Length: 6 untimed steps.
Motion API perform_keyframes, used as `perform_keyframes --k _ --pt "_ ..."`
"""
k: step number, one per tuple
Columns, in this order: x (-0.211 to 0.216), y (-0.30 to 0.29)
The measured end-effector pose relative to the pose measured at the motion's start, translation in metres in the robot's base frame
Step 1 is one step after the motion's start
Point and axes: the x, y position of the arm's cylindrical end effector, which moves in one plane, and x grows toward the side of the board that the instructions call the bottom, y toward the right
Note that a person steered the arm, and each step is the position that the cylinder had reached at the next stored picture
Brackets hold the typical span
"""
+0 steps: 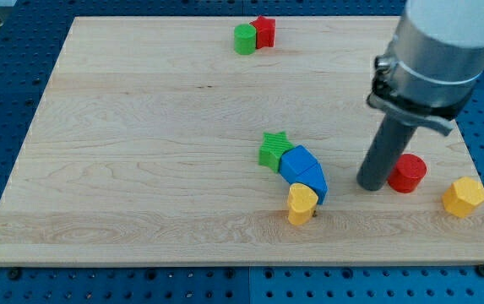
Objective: Push the blue cube along with the green star to the center
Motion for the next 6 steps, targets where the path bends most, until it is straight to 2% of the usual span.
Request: perform_keyframes --k 1,3,6 --pt "-0.005 -0.048" --pt "-0.012 -0.102" --pt "-0.075 -0.160"
